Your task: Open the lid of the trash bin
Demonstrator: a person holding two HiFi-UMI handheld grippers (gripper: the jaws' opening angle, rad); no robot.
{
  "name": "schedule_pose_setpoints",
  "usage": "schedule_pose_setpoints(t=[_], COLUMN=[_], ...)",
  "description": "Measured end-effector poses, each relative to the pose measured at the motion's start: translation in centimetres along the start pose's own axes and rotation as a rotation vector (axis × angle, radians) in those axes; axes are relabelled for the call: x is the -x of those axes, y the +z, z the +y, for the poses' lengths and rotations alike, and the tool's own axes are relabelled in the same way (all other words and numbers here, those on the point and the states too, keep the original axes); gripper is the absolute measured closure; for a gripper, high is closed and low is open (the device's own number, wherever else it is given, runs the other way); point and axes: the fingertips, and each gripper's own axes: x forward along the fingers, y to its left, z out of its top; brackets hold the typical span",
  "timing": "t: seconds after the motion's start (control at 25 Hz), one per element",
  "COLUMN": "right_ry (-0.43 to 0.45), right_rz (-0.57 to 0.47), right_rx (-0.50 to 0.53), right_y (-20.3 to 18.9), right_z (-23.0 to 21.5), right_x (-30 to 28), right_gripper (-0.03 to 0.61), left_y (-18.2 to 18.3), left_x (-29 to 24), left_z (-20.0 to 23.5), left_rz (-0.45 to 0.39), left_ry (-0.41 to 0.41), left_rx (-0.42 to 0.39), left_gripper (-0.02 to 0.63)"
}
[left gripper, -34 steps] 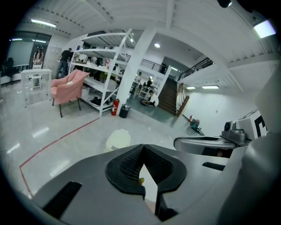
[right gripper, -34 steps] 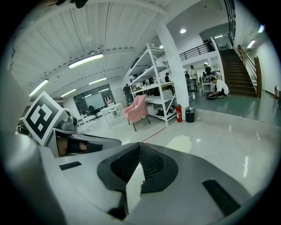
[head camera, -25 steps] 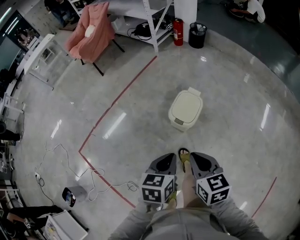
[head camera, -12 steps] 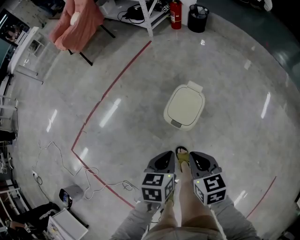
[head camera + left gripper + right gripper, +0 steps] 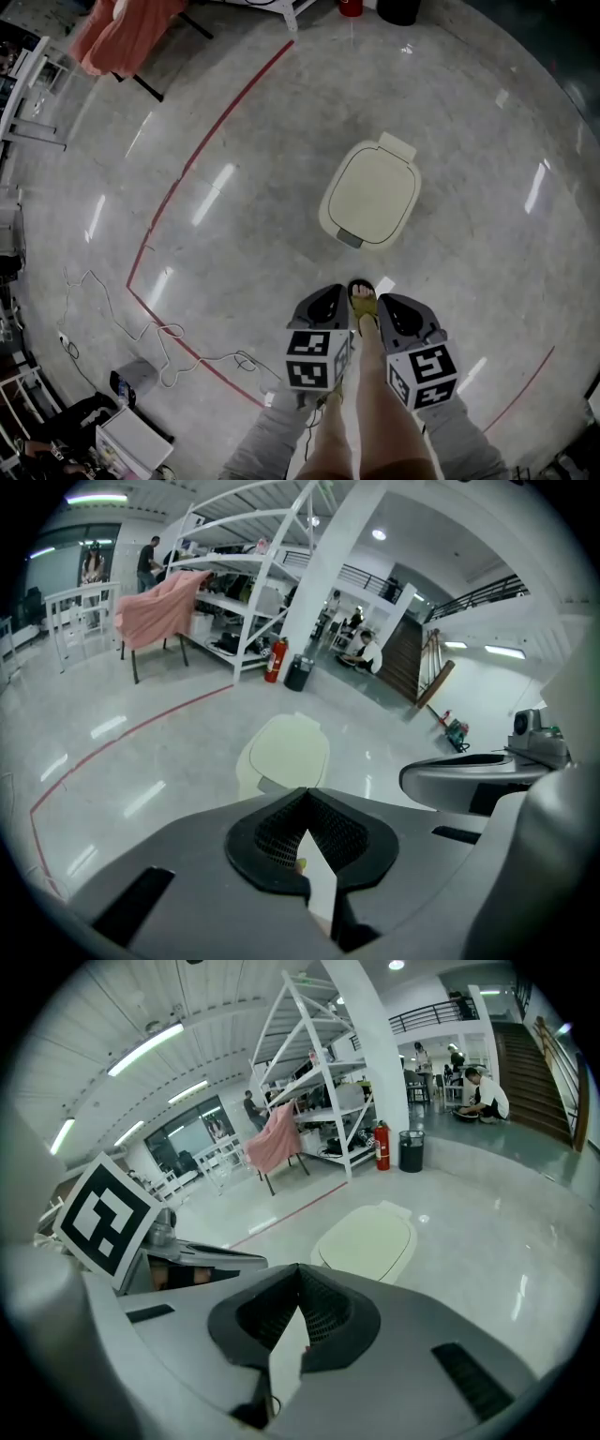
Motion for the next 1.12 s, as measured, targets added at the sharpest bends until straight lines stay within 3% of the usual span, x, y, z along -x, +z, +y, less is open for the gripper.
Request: schedule_pose_setpoints(t=[0.68,1.12], right_ry=[-0.005,-0.025], right_rz=[0.056,0.065], right_rx=[-0.073,-0.102], right_y=[-4.2,-5.0], right_z=[-4.7,-6.3], right_x=[-7.5,-7.8], right_gripper=[0.581,0.581], left_y=[-2.9,-4.2], left_x=[-13.9,-17.8], left_z=[4.5,5.9], left_rz=[0.096,0.18], left_ry=[0.025,0.059], left_rx=[-0.051,-0.059], left_gripper=[0.607,0.607])
